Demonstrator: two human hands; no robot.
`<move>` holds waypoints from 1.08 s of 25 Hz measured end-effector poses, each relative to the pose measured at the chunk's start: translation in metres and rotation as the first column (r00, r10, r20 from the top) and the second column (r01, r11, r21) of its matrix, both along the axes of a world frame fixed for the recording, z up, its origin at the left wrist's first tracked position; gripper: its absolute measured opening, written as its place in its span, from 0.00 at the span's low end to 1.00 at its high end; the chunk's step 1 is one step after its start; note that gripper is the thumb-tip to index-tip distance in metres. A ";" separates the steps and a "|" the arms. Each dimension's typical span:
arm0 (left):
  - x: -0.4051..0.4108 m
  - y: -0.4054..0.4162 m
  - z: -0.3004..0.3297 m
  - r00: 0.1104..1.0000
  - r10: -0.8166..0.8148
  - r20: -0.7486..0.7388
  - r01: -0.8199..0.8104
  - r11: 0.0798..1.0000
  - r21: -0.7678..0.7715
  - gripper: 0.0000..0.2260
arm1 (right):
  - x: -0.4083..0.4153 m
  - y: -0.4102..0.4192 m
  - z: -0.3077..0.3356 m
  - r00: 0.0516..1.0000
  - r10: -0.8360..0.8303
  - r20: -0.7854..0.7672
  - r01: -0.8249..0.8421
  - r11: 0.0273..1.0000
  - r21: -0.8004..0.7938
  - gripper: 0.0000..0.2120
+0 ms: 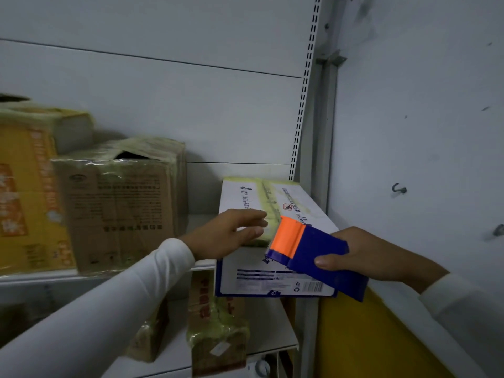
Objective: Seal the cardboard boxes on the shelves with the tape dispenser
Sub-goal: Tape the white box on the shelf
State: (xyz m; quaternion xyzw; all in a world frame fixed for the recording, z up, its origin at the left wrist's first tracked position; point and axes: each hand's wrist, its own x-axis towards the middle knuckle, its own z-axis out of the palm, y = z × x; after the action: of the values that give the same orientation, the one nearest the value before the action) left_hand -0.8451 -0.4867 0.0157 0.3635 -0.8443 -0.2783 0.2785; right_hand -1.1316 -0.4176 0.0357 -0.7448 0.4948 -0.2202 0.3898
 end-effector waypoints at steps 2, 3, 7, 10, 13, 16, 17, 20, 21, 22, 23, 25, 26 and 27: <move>-0.005 0.009 0.006 0.997 -0.052 -0.053 0.055 0.997 0.054 0.18 | 0.006 -0.001 0.004 0.999 0.032 -0.004 -0.032 0.999 0.001 0.17; -0.006 0.012 0.007 0.995 -0.068 -0.076 0.072 0.996 0.056 0.16 | 0.010 -0.002 0.006 0.999 0.046 -0.010 -0.046 0.999 -0.003 0.17; 0.002 0.022 0.007 0.975 -0.094 -0.202 0.123 0.983 0.137 0.10 | 0.020 -0.005 0.009 0.994 0.065 -0.086 -0.067 0.998 -0.017 0.20; 0.013 0.026 0.006 0.972 -0.060 -0.229 0.099 0.981 0.164 0.11 | 0.027 -0.008 0.010 0.990 0.089 -0.107 -0.091 0.996 -0.015 0.23; 0.022 0.026 0.001 0.965 -0.037 -0.261 0.081 0.984 0.161 0.13 | 0.034 -0.012 0.013 0.986 0.128 -0.110 -0.129 0.992 -0.006 0.29; 0.031 0.027 -0.007 0.934 -0.043 -0.354 0.141 0.957 0.255 0.17 | 0.039 -0.016 0.016 0.980 0.158 -0.118 -0.160 0.987 -0.006 0.27; 0.034 0.028 -0.009 0.919 -0.033 -0.394 0.165 0.938 0.306 0.18 | 0.040 -0.017 0.016 0.978 0.171 -0.122 -0.173 0.985 -0.005 0.26; 0.039 0.030 -0.012 0.903 -0.025 -0.429 0.186 0.923 0.338 0.18 | 0.042 -0.020 0.018 0.970 0.192 -0.147 -0.191 0.981 0.018 0.21; 0.040 0.029 -0.013 0.912 -0.033 -0.409 0.165 0.942 0.293 0.18 | 0.042 -0.020 0.019 0.969 0.195 -0.154 -0.193 0.981 0.028 0.20; 0.040 0.029 -0.014 0.916 -0.031 -0.399 0.143 0.957 0.254 0.18 | 0.043 -0.020 0.020 0.966 0.199 -0.162 -0.196 0.980 0.038 0.20; 0.040 0.029 -0.015 0.918 -0.010 -0.397 0.113 0.965 0.236 0.17 | 0.045 -0.020 0.021 0.963 0.205 -0.173 -0.199 0.979 0.049 0.19; 0.037 0.026 -0.015 0.925 0.011 -0.379 0.067 0.979 0.191 0.15 | 0.051 -0.020 0.024 0.956 0.215 -0.201 -0.205 0.976 0.071 0.18; 0.037 0.025 -0.014 0.930 0.013 -0.366 0.050 0.985 0.164 0.13 | 0.053 -0.021 0.026 0.950 0.222 -0.222 -0.208 0.975 0.082 0.18; 0.038 0.024 -0.012 0.931 0.021 -0.364 0.035 0.989 0.146 0.11 | 0.053 -0.021 0.030 0.941 0.230 -0.250 -0.213 0.973 0.093 0.18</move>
State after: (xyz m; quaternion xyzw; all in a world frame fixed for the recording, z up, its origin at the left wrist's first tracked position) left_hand -0.8067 -0.4631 0.0040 0.3225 -0.7558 -0.4047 0.4011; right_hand -1.0782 -0.4390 0.0653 -0.8050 0.4614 -0.0597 0.3682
